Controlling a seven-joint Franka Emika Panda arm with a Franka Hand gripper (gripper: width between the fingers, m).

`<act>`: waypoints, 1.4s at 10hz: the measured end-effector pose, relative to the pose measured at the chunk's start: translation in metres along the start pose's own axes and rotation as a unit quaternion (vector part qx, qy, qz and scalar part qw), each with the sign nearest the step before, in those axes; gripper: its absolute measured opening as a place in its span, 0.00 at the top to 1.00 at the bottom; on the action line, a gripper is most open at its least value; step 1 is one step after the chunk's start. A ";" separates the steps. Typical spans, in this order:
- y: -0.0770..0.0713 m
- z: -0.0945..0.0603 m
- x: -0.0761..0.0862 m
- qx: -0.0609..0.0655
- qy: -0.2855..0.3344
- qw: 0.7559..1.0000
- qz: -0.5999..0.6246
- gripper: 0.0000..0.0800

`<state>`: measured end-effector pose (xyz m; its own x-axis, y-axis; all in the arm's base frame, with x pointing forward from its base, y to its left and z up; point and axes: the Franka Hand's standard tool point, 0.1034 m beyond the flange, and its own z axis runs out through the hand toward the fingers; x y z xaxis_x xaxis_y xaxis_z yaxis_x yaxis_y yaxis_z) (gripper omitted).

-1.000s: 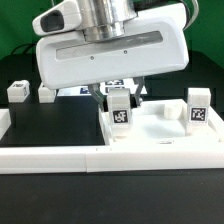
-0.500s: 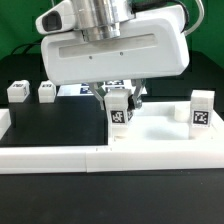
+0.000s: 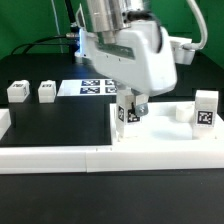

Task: Assemble square table

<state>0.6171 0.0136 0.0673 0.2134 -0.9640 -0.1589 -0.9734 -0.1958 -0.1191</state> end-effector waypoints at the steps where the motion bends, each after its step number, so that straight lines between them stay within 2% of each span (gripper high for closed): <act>1: -0.001 0.000 0.001 0.007 -0.007 0.998 0.057 0.64; 3: -0.001 0.000 0.001 0.010 -0.006 0.997 0.079 0.64; 4: -0.001 0.001 0.001 0.010 -0.006 0.998 0.067 0.31; 5: -0.001 0.000 0.001 0.010 -0.006 0.998 0.059 0.31; 6: 0.000 -0.001 0.006 0.005 0.001 0.999 -0.050 0.22; 7: -0.002 -0.004 0.009 -0.009 0.011 0.982 -0.189 0.20; 10: -0.002 -0.004 0.010 -0.008 0.012 0.958 -0.286 0.19; 11: -0.002 -0.003 0.011 -0.013 0.015 0.940 -0.341 0.19; 12: 0.000 -0.001 0.015 -0.024 0.023 0.900 -0.435 0.19; 13: -0.003 -0.002 0.017 -0.027 0.034 0.859 -0.511 0.19; 14: -0.010 -0.003 0.014 -0.022 0.058 0.817 -0.573 0.19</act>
Offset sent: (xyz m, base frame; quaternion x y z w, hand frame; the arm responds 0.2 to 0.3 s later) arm 0.0000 0.0000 0.0000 0.0000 0.0000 -0.0650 0.9979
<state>0.6295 0.0012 0.0688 0.9803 -0.1524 0.1257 -0.1419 -0.9859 -0.0885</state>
